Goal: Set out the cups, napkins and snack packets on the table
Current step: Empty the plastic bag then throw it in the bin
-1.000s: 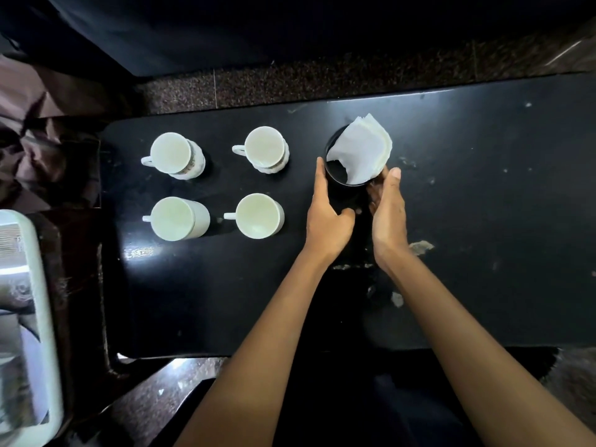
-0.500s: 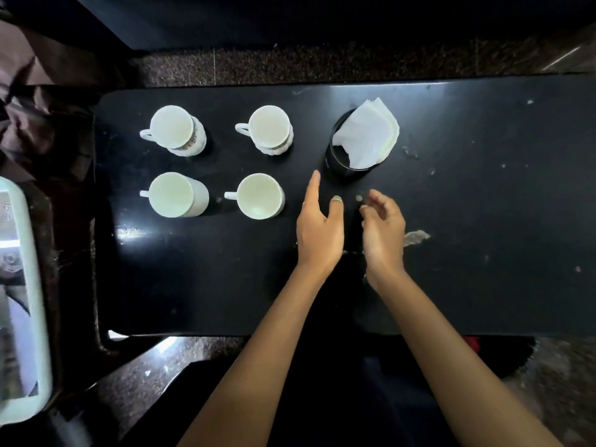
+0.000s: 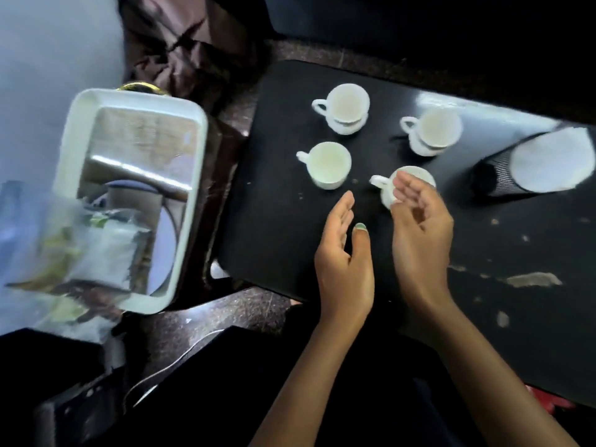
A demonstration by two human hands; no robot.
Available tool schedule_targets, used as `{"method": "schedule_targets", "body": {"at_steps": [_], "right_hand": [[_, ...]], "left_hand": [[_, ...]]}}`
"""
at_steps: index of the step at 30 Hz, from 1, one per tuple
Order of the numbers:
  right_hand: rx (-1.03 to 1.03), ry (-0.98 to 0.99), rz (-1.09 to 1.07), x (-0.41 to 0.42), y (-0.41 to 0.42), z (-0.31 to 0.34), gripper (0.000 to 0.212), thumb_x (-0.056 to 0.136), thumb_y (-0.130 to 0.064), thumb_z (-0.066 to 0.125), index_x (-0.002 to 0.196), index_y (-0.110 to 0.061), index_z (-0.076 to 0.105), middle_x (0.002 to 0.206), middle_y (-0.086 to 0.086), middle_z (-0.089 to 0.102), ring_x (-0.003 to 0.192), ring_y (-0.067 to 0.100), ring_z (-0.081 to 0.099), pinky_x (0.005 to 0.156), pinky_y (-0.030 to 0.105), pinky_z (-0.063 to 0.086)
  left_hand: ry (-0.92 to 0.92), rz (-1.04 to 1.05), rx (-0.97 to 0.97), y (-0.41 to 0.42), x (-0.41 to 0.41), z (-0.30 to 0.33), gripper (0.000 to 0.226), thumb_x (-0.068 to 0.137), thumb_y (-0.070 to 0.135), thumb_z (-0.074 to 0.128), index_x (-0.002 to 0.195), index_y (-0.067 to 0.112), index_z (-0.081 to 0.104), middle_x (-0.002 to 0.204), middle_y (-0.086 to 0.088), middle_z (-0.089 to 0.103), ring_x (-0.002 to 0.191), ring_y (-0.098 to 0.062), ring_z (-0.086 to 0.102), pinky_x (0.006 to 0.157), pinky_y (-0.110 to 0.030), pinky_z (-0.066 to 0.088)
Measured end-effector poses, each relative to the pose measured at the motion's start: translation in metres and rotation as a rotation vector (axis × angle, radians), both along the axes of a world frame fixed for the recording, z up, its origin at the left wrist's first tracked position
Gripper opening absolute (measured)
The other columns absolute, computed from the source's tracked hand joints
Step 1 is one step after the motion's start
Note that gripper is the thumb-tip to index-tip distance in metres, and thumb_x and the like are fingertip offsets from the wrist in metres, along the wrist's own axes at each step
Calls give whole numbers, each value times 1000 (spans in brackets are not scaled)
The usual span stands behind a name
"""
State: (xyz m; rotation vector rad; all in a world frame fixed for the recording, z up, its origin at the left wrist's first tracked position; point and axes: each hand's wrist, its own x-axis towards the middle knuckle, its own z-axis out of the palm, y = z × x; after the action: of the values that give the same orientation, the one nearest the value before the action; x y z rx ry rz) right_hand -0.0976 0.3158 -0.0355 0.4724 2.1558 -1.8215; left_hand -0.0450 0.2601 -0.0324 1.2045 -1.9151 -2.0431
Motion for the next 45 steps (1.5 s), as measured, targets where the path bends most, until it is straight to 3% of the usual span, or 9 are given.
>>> {"method": "schedule_targets", "body": {"at_steps": [12,15,20,24,28,32,35,41,45], "right_hand": [[-50,112,493,55,-197,41,36,89,-2,50,116,-21,62,111,-6,66,106,0,60,98,22,47],[-47,113,565,70,-233,45,32,88,-5,52,111,-24,64,105,-2,69,96,5,63,86,21,50],[-17,178,812,85,-299,47,29,89,-5,51,112,-18,63,110,-6,66,98,9,62,85,21,46],[79,286,996,91,-356,37,30,88,-3,52,116,-5,63,118,7,66,112,17,58,89,19,38],[167,315,1117,92,-404,20,30,90,-7,54,120,-2,59,123,13,62,115,24,56,93,23,37],[300,202,1228,90,-440,1,40,91,-19,58,127,-3,52,131,16,54,124,25,49,101,34,38],[315,121,1269,93,-447,-9,48,87,-23,65,126,-3,48,130,14,54,123,25,49,98,31,37],[167,-60,1095,88,-440,-3,74,76,-17,77,136,-6,34,105,4,49,92,15,53,84,24,45],[-83,-262,945,85,-426,15,38,77,-16,76,108,-4,57,74,5,61,42,-1,53,40,11,39]], "left_hand": [[119,539,-184,-200,69,28,42,91,-11,41,130,1,51,128,-6,59,114,-3,57,98,-14,43],[92,592,-294,-233,93,35,41,90,-11,42,126,4,53,122,2,59,106,3,58,93,-11,44],[84,640,-456,-292,128,40,40,87,-2,45,123,14,52,121,9,58,113,-10,57,96,-18,44],[-159,575,-711,-338,151,33,42,85,0,51,126,7,55,129,-7,57,119,-23,53,101,-27,40],[-592,452,-763,-365,162,21,50,89,19,55,138,13,46,152,-8,36,141,-25,29,117,-49,12],[-627,407,-611,-376,170,9,55,93,26,51,143,8,37,152,-16,33,142,-32,26,115,-49,19],[-619,331,-564,-377,171,2,55,93,28,51,143,8,37,149,-18,37,140,-32,28,114,-43,22],[-378,435,-371,-374,170,2,42,97,32,43,134,14,49,141,-9,50,129,-25,45,106,-46,38],[-310,518,-315,-369,164,7,35,99,25,41,132,16,51,137,-4,54,125,-21,49,105,-41,39]]}}
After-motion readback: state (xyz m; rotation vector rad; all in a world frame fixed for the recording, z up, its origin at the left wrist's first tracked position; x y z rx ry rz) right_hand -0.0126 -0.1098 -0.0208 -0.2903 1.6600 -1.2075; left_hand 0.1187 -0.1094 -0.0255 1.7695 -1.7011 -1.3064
